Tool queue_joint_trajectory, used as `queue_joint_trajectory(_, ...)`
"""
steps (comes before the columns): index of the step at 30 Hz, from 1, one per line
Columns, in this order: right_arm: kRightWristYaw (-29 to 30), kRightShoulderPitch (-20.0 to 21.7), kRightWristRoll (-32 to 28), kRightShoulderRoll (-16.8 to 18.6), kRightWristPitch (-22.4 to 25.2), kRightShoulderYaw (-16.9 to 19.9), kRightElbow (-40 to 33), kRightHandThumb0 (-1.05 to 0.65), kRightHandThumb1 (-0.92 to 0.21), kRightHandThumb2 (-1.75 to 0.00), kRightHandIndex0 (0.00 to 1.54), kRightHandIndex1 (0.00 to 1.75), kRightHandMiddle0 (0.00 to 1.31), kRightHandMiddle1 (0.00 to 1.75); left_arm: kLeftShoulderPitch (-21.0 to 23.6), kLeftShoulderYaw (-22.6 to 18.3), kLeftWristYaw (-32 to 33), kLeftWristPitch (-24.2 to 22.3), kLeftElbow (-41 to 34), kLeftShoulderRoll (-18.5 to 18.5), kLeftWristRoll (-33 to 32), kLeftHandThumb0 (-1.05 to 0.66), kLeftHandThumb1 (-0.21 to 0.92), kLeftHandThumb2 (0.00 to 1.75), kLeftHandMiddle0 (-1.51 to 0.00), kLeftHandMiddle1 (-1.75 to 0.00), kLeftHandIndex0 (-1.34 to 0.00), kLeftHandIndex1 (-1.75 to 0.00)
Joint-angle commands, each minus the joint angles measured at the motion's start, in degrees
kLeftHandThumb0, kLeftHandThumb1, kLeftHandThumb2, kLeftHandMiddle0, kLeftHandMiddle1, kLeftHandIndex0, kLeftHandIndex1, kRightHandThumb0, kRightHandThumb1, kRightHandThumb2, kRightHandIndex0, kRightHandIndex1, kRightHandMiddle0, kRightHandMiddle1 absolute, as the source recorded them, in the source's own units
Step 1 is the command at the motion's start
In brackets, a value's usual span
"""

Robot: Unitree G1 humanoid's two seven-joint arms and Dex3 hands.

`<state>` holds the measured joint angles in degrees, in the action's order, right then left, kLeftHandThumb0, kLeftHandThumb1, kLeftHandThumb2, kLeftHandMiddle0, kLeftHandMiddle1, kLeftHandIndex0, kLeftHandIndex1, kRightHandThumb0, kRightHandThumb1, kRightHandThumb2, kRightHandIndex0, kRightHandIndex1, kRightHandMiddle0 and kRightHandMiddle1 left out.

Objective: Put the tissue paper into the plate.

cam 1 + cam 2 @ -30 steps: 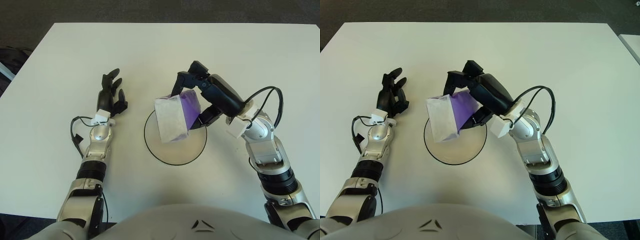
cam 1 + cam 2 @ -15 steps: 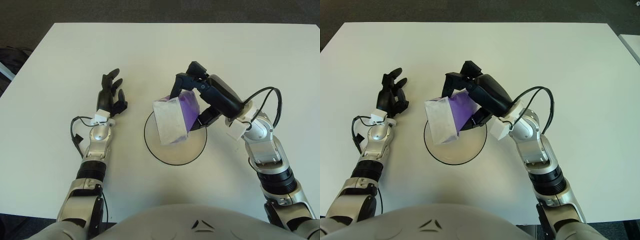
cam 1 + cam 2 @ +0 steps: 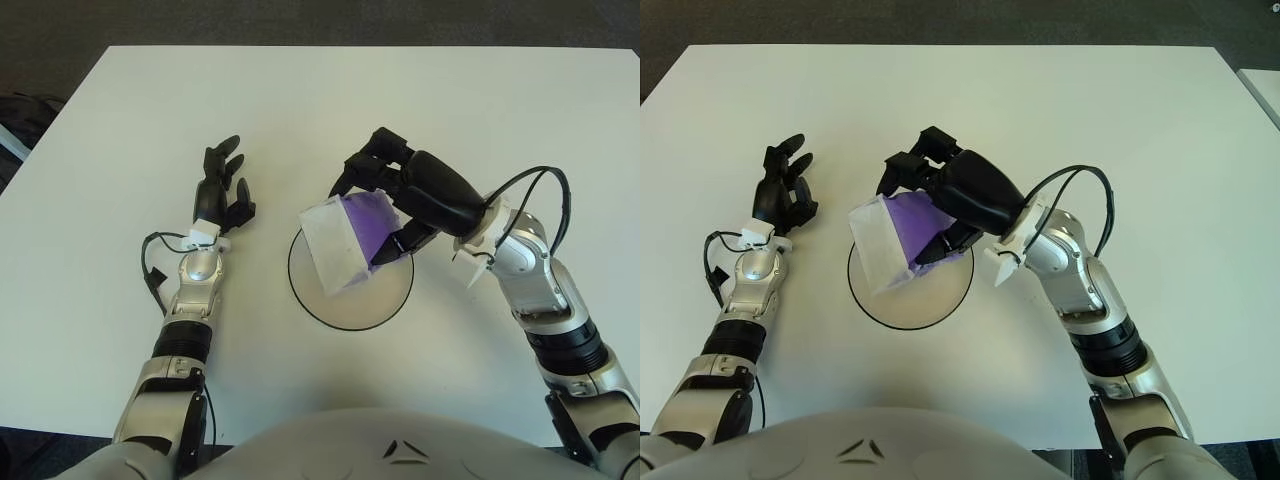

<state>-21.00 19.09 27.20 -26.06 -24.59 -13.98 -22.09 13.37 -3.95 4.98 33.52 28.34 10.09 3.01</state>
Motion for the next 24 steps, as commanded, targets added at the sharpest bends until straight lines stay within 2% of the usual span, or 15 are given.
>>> queue_joint_trajectory(1, 2.09, 0.97, 3.11, -1.38, -4.79, 0.22, 1.42, -1.04, -0.92, -0.86, 0.01, 0.05, 0.0, 0.06, -8.04, 1.62, 0.66, 2.46, 10.69, -2.41, 2.24, -0.7, 0.92, 0.97, -0.14, -0.38, 0.0, -0.72)
queue_joint_trajectory(12, 2.47, 0.97, 3.61, -1.46, -6.42, 0.87, 2.87, -1.05, -0.92, -0.91, 0.0, 0.0, 0.0, 0.0, -7.89, 1.86, 1.13, 3.48, 12.19, -1.56, 3.1, -0.65, 0.92, 0.98, -0.19, -0.39, 0.0, -0.73)
queue_joint_trajectory(24, 2.12, 1.48, 4.29, -1.94, -7.3, 1.95, 4.18, -1.05, -0.92, -0.94, 0.0, 0.0, 0.0, 0.0, -7.95, 1.8, -0.48, 3.29, 12.34, -1.48, 1.7, -0.69, 0.92, 0.99, -0.21, -0.41, 0.0, -0.69)
